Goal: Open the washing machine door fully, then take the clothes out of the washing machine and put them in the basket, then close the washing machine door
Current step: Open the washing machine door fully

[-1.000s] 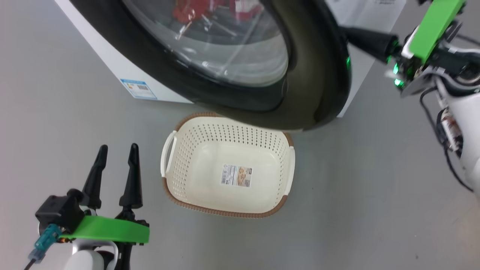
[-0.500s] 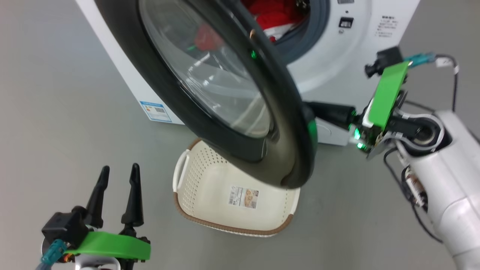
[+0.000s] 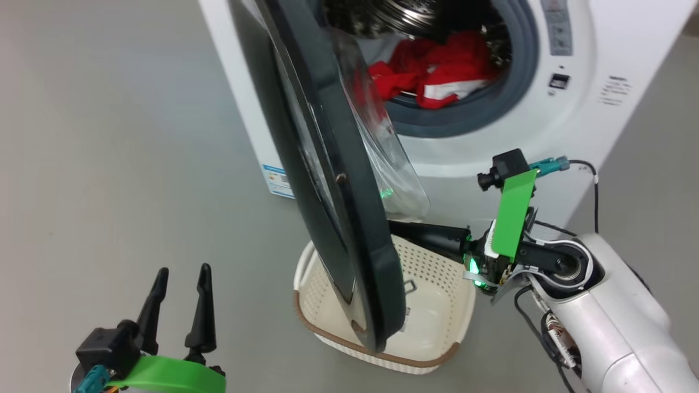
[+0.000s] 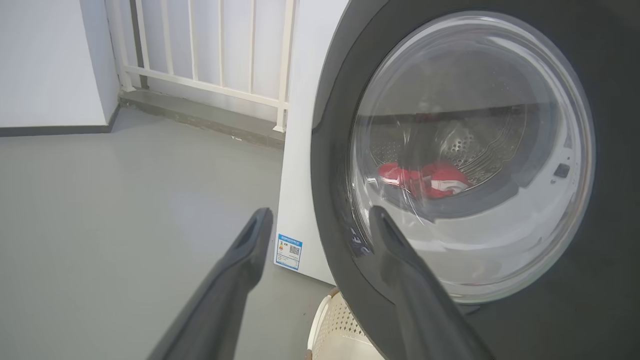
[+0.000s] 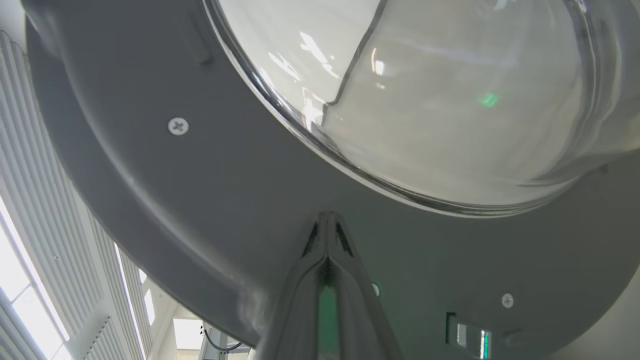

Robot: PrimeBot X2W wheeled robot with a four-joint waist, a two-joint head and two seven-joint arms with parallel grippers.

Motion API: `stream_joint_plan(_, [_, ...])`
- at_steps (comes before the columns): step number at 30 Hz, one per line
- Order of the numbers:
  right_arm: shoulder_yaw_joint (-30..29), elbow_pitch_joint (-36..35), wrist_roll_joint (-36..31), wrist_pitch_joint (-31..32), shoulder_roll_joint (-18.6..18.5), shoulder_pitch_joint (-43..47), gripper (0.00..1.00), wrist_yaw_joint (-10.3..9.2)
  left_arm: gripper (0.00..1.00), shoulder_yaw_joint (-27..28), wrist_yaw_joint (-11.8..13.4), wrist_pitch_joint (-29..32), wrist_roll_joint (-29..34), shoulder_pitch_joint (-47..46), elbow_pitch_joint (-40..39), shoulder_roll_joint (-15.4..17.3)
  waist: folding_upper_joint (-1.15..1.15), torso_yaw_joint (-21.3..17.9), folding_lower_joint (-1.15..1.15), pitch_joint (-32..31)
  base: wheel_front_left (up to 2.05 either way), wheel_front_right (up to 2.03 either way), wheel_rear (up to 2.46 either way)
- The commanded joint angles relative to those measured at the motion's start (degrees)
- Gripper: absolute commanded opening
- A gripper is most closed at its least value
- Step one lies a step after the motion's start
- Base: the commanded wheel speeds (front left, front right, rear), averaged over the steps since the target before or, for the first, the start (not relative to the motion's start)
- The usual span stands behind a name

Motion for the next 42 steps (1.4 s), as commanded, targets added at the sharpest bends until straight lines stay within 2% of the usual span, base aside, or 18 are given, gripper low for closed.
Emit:
stream_joint_plan(1, [0.78,-1.89,0.89,-0.11,1.80,0.10,0.00,0.44,1.00,1.52,0.40,-0.69,0.05,-0.27,-1.03,1.04,0.00,3.07,0.00,-2.17,0.00,0.00,0.00])
stream_joint_plan(11, [2.72,-0.01,2.43,-1.08,4.13,-0.22,0.00,0.44,1.00,0.28,0.75,-0.67,-0.17,0.13,-0.27,1.13,0.00,8.46,0.00,-3.76,0.00,0.00,0.00])
stream_joint_plan(22, [7.21,0.07,5.68,-3.80,4.27,-1.16,0.00,0.44,1.00,0.50,1.57,-0.52,-0.47,0.80,-0.97,1.85,0.00,8.47,0.00,-4.49,0.00,0.00,0.00])
stream_joint_plan(27, [6.11,-0.96,4.54,-4.45,4.27,-0.22,0.00,0.44,1.00,0.33,1.89,-0.11,-0.46,1.18,-1.50,2.25,0.00,7.78,0.00,-5.17,0.00,0.00,0.00])
stream_joint_plan(32, [3.42,-5.41,1.56,-6.12,3.28,1.87,0.00,0.44,1.00,0.84,2.33,0.27,-0.74,1.90,-2.22,3.04,0.00,6.56,0.00,-6.01,0.00,0.00,0.00])
stream_joint_plan(33, [2.84,-6.63,0.51,-6.97,2.91,2.36,0.04,0.44,1.00,0.94,2.45,0.36,-0.80,2.11,-2.44,3.18,0.00,6.29,0.00,-6.18,0.00,0.00,0.00])
stream_joint_plan(34, [2.28,-7.77,-0.63,-8.07,2.56,2.93,0.23,0.44,1.00,1.02,2.56,0.45,-0.86,2.31,-2.67,3.28,0.00,6.03,0.00,-6.34,0.00,0.00,0.00])
stream_joint_plan(36, [1.55,-10.00,-3.13,-10.27,1.73,4.25,0.48,0.44,1.00,1.06,2.68,0.63,-0.94,2.64,-3.08,3.46,0.00,5.65,0.00,-6.67,0.00,0.00,0.00])
stream_joint_plan(37, [1.30,-11.15,-4.65,-11.64,1.21,5.01,0.75,0.44,1.00,1.03,2.74,0.73,-0.96,2.77,-3.29,3.53,0.00,5.49,0.00,-6.83,0.00,0.00,0.00])
stream_joint_plan(38, [1.15,-12.33,-6.11,-13.01,0.73,5.86,0.96,0.44,1.00,1.02,2.83,0.82,-0.97,2.94,-3.50,3.61,0.00,5.29,0.00,-6.98,0.00,0.00,0.00])
stream_joint_plan(39, [0.90,-13.46,-7.50,-14.62,0.28,6.78,1.00,0.44,1.00,1.01,2.92,0.92,-0.98,3.09,-3.74,3.67,0.00,5.11,0.00,-7.08,0.00,0.00,0.00])
stream_joint_plan(41, [0.62,-15.39,-11.33,-18.76,-0.95,8.45,1.00,0.44,1.00,1.06,3.12,1.07,-1.06,3.43,-4.23,3.77,0.00,4.67,0.00,-7.24,0.00,0.00,0.00])
stream_joint_plan(42, [0.62,-15.39,-11.33,-18.76,-0.95,8.45,1.00,0.44,1.00,1.06,3.12,1.07,-1.06,3.43,-4.23,3.77,0.00,4.67,0.00,-7.24,0.00,0.00,0.00])
